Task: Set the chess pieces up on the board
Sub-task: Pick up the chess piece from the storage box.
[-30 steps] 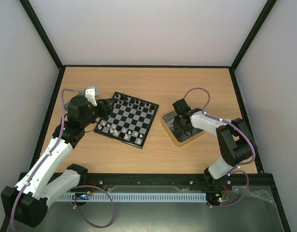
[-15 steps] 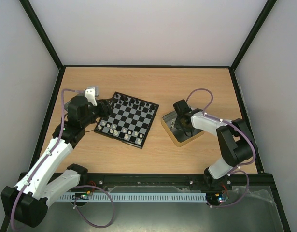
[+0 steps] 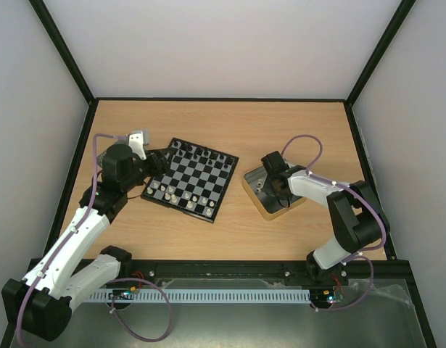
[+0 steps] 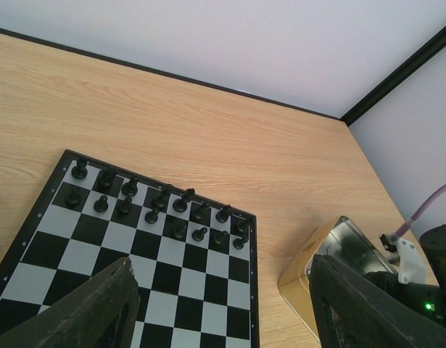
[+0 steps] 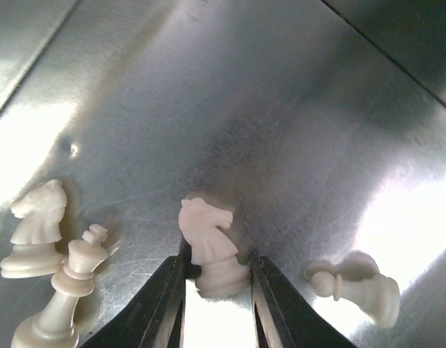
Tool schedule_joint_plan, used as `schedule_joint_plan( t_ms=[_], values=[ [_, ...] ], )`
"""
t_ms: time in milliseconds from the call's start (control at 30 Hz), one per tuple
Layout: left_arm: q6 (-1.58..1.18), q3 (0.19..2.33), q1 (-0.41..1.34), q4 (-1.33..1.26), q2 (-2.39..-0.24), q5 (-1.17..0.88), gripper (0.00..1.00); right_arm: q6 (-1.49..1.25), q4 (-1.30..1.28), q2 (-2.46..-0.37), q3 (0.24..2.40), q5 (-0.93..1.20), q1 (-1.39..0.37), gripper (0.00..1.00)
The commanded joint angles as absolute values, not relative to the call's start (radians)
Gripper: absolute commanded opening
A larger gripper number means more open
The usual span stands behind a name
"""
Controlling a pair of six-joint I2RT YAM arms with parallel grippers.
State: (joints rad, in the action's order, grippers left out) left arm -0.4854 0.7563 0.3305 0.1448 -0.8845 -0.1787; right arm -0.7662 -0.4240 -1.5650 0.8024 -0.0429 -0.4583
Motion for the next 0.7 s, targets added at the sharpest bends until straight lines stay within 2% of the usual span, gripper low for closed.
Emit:
schedule_joint_plan(
  t_ms=[0, 167, 367, 533, 667],
  values=[
    [-0.492, 0.747, 0.328, 0.127, -0.881, -0.19, 0.66, -0.747, -0.398, -1.574, 0.798, -0.097, -0.462, 0.29],
    [-0.492, 0.748, 0.327, 0.128, -0.88, -0.191, 0.67, -0.731, -0.395, -1.579, 0.801, -0.112, -0.462, 0.32],
    [-0.494, 0.748, 0.327, 0.128, -0.879, -0.193, 0.67, -0.716, -0.383, -1.574, 0.802, -0.105, -0.462, 0.15],
    [-0.508, 0.746, 0.327, 0.125, -0.879, -0.213, 0.67, -0.698, -0.342, -1.513, 0.787, -0.086, -0.462, 0.12],
    [-0.535, 0.748, 0.328, 0.102, -0.885, -0.284, 0.68, -0.643, -0.23, -1.359, 0.763, -0.015, -0.462, 0.12]
  ],
)
